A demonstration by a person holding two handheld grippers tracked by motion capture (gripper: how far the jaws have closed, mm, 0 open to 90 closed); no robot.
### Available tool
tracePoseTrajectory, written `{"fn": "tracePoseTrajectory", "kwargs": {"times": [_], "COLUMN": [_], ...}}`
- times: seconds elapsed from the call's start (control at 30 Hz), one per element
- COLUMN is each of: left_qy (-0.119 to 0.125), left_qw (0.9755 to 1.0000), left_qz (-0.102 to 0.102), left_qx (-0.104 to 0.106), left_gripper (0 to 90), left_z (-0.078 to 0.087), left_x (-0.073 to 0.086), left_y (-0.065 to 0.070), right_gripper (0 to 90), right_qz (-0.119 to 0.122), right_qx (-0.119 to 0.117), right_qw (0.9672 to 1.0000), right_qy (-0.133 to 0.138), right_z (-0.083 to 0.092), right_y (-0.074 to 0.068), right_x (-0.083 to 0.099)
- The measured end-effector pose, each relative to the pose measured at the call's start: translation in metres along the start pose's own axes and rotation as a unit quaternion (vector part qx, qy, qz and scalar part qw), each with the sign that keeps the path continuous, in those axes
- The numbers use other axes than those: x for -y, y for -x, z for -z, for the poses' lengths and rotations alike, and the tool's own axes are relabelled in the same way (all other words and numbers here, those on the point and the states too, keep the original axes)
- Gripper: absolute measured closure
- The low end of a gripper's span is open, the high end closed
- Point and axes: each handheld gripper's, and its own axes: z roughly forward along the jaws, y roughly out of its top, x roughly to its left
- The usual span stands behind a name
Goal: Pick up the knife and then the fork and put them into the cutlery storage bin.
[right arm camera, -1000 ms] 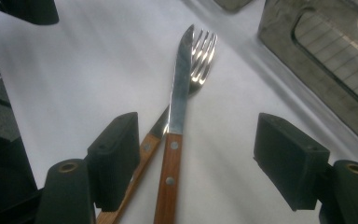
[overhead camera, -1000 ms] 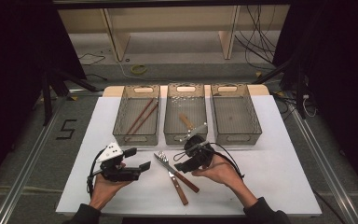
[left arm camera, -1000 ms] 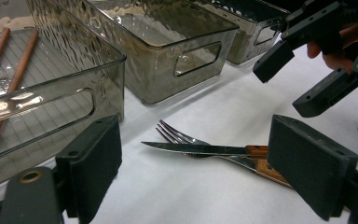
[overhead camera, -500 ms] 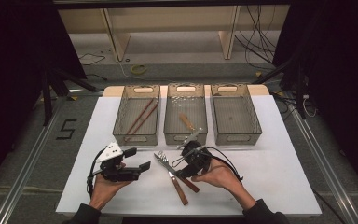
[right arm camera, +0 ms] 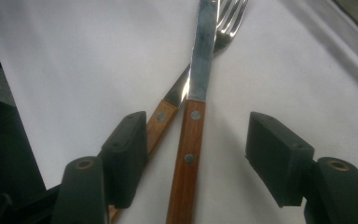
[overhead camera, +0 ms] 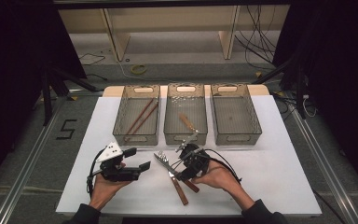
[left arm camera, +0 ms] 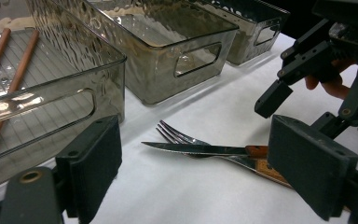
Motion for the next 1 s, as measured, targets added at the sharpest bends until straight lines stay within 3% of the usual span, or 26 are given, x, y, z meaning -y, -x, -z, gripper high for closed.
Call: {"fn": "tracePoseTrajectory", "kwargs": {"times": [0.2, 0.8, 1.0], "left_qy": [0.001, 0.001, 0.001], "left_qw": [1.0, 1.0, 1.0], "left_qz": [-0.001, -0.002, -0.002], "left_qx": [0.001, 0.002, 0.001], "left_gripper": [17.0, 17.0, 17.1], "left_z": [0.001, 0.001, 0.001], "left_x": [0.0, 0.001, 0.001], "left_y": [0.0, 0.001, 0.001], "right_gripper": [46.1, 65.0, 69.8], "right_qz": [0.002, 0.034, 0.043], "right_qx": [-0.002, 0.03, 0.038], "right_qw": [0.9999, 0.9971, 0.9964], "right_qy": [-0.013, -0.061, -0.063], "right_z": [-0.004, -0.02, -0.022], "right_y": [-0.002, -0.007, -0.008], "right_x": [0.0, 0.001, 0.001]}}
